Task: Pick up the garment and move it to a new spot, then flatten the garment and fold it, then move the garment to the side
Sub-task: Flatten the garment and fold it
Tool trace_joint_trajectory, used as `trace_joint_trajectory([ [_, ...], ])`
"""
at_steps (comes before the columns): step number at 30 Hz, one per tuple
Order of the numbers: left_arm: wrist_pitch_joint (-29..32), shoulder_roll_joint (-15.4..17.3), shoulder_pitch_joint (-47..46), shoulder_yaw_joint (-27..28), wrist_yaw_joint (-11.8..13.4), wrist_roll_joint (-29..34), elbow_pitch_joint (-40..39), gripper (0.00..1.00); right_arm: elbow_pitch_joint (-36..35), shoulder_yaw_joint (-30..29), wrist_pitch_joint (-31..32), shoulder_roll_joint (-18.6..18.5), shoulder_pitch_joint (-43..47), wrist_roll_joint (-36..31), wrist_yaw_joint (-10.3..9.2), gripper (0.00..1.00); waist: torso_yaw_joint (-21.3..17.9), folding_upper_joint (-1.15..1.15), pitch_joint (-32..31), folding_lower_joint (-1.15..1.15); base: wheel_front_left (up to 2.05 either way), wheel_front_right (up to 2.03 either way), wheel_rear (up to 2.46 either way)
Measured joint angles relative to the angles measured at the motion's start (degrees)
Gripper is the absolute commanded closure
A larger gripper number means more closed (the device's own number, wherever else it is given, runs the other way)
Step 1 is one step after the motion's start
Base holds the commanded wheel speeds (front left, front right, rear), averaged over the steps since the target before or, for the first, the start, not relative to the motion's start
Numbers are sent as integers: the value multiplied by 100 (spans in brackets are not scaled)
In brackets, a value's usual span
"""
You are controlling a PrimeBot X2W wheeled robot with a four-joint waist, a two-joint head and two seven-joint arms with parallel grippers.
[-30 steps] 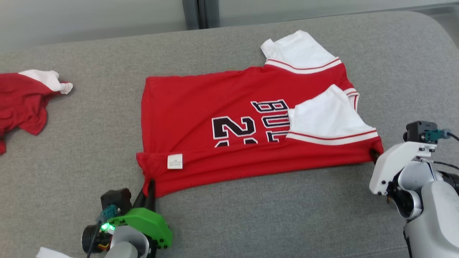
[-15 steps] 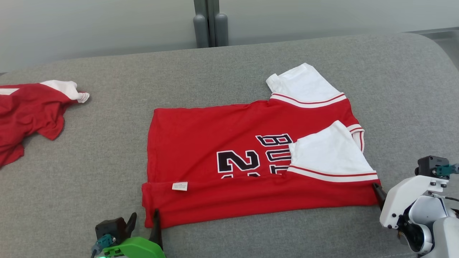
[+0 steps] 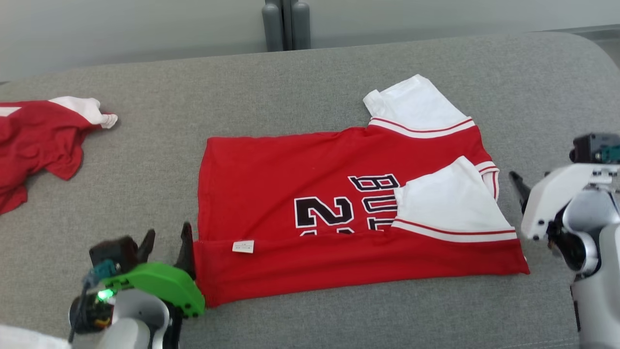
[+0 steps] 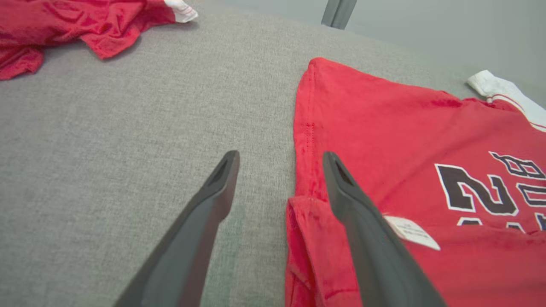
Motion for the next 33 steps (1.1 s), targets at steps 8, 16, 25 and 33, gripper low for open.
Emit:
trace_joint_trajectory([
  [8, 1061, 177, -1861, -154, -267, -11, 780, 0, 534, 686, 337, -427, -1699, 261, 0, 0, 21, 0, 477, 0, 0, 0, 0],
  [16, 1567, 52, -3434, -336, -517, 3, 1689, 0, 1515, 1210, 175, -524, -3207, 289, 0, 0, 33, 0, 1186, 0, 0, 0, 0],
  [25, 1927, -8, -4090, -602, -658, 99, 2186, 0, 2163, 1594, -170, -631, -3911, 294, 0, 0, 71, 0, 1850, 1, 0, 0, 0],
  [33, 2107, -58, -4177, -795, -656, 186, 2005, 0, 2506, 1669, -314, -808, -4094, 338, 0, 0, 259, 0, 2011, 1, 0, 0, 0],
])
